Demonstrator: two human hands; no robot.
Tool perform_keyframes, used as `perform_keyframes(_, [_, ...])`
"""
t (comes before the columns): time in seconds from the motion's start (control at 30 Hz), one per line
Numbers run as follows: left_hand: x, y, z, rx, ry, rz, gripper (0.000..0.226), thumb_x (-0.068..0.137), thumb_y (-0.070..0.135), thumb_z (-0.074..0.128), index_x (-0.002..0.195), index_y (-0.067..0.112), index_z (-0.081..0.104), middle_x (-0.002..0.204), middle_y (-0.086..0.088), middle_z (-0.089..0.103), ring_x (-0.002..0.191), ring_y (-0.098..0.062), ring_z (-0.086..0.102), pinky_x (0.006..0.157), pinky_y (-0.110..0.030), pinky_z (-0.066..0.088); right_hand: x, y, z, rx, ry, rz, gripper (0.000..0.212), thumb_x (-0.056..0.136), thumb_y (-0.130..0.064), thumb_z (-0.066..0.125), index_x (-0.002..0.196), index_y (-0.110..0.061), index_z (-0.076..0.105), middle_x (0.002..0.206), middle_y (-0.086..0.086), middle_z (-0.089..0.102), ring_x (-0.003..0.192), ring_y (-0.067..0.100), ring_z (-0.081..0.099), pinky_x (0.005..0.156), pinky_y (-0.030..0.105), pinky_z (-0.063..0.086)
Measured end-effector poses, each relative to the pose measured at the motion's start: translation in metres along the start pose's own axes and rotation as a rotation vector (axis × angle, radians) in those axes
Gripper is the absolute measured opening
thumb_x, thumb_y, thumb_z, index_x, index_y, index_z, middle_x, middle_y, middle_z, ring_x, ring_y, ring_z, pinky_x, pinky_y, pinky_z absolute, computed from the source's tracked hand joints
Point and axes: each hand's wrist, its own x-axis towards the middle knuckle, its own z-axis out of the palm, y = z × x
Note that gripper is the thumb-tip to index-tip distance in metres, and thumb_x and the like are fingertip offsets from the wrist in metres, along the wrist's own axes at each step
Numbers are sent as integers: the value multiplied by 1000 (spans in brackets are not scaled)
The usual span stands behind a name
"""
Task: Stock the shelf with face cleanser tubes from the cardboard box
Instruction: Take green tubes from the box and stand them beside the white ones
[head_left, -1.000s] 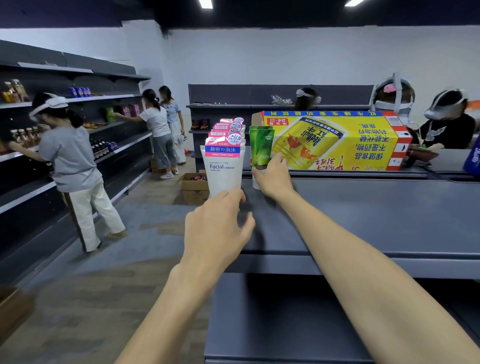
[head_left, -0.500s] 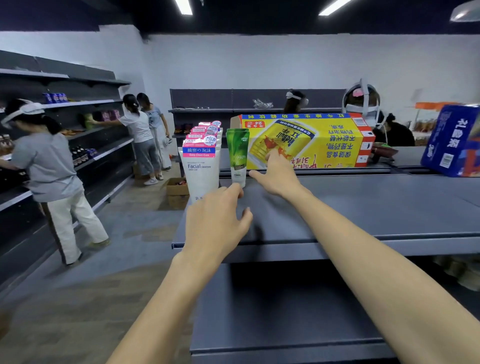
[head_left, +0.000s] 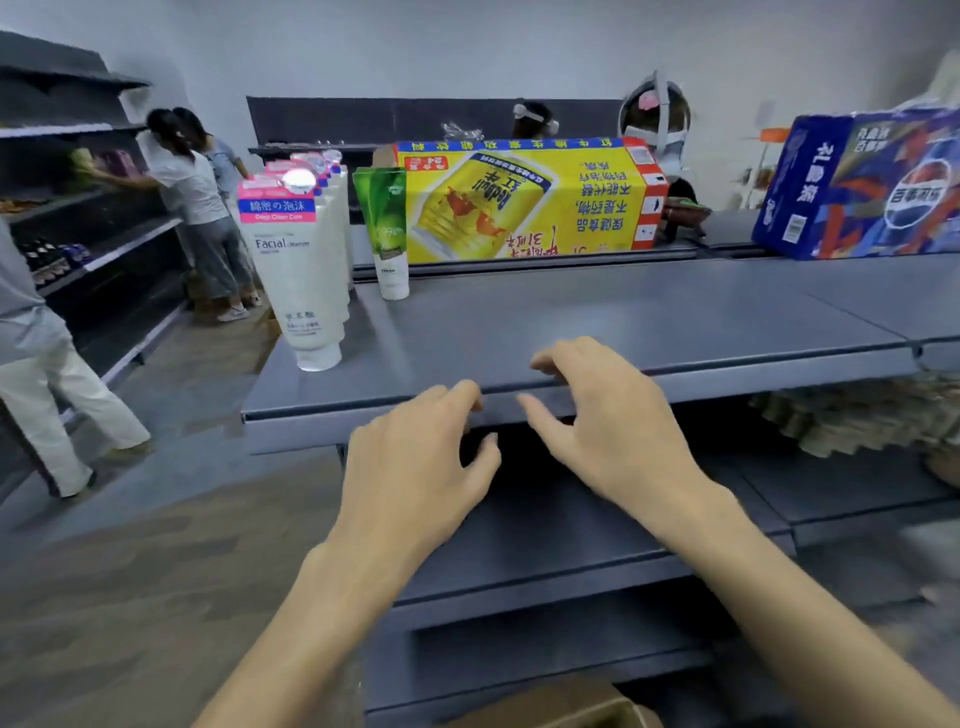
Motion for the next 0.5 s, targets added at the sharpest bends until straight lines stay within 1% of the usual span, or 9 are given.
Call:
perform_keyframes(0.07, [-25,8,21,-25,-56,17,21,83,47,57,99,34,56,85,15,63,76,-9,64,56,-29,45,-42,11,2,-1,-26,28,27,89,-41,61,108,-22,62,99,-9,62,94,14,62,76,34,54])
perform_keyframes(0.13, [-52,14,50,-28,-150,25,23,83,47,58,102,33,57,85,13,63,76,-11,64,56,-29,46,-80,26,12,-13,-114,77,27,90,-42,60,110,-23,61,99,-10,61,94,12,62,76,32,55])
perform_keyframes(0.2, [-81,19,84,4,-314,9,25,88,46,54,107,31,54,92,10,62,83,-17,65,60,-32,47,-117,44,29,-32,-227,139,28,92,-41,62,113,-22,61,102,-8,61,97,13,61,76,32,54])
perform_keyframes(0.27, [-112,22,119,48,-473,-19,25,90,45,51,108,28,52,98,7,63,90,-21,65,64,-34,44,-152,59,49,-39,-336,210,30,93,-39,63,115,-20,60,105,-5,61,99,16,61,79,33,53])
perform_keyframes(0.37, [-156,21,160,84,-652,-62,24,89,43,52,106,26,53,100,5,64,92,-25,66,66,-34,45,-197,76,77,-7,-500,329,31,93,-37,63,117,-19,59,108,-1,61,102,21,60,81,37,52])
perform_keyframes(0.5, [-212,10,194,97,-881,-162,23,88,41,53,103,24,52,103,1,67,99,-30,66,76,-38,50,-251,94,107,-3,-709,427,29,93,-36,61,116,-19,57,108,0,59,97,23,62,74,35,50])
